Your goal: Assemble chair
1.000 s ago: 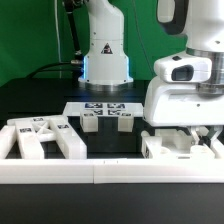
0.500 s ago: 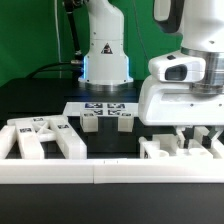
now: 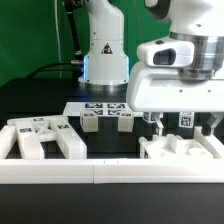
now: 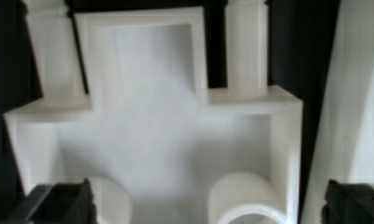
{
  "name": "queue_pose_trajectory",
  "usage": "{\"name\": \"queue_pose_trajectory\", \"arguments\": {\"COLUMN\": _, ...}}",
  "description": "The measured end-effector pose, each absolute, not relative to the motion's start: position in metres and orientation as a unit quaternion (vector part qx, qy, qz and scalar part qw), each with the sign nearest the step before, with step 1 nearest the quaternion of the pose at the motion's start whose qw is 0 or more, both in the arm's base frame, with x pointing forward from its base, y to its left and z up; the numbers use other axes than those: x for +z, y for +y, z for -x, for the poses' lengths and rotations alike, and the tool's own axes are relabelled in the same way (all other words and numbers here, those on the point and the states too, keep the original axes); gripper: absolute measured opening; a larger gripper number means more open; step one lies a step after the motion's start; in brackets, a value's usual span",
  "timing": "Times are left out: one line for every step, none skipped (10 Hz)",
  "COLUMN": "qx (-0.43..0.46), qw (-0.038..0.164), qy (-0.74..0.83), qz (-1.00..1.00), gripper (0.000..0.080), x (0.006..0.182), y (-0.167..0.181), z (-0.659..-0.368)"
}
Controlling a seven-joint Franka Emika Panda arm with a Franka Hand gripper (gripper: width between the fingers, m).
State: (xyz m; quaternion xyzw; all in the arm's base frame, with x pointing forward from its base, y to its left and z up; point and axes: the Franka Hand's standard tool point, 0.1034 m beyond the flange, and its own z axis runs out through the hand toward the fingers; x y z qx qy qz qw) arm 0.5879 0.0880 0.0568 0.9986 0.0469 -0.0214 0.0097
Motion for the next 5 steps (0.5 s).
{"name": "queue_pose_trajectory", "arguments": {"qx": -0.027, "qw": 0.01, "qy": 0.051, "qz": -0.998, "gripper": 0.0649, "x": 0.061, "y": 0.082, "z": -0.574}}
{"name": "queue_pose_trajectory", "arguments": {"qx": -0.028, "qw": 0.012, "qy": 0.057, "qz": -0.998, "gripper": 0.0649, "x": 0.063, "y": 0.076, "z": -0.561}}
{"name": "queue_pose_trajectory", "arguments": {"qx": -0.026, "qw": 0.013, "qy": 0.063, "qz": -0.998, "gripper": 0.0649, "x": 0.063, "y": 0.066, "z": -0.548}}
{"name": "queue_pose_trajectory", "arguments": {"qx": -0.027, "qw": 0.013, "qy": 0.063, "qz": -0.998, "gripper": 0.0649, "x": 0.062, "y": 0.069, "z": -0.551}}
{"name": "queue_pose_trajectory", "arguments": {"qx": -0.026, "qw": 0.013, "qy": 0.065, "qz": -0.997, "gripper": 0.0649, "x": 0.062, "y": 0.07, "z": -0.553}}
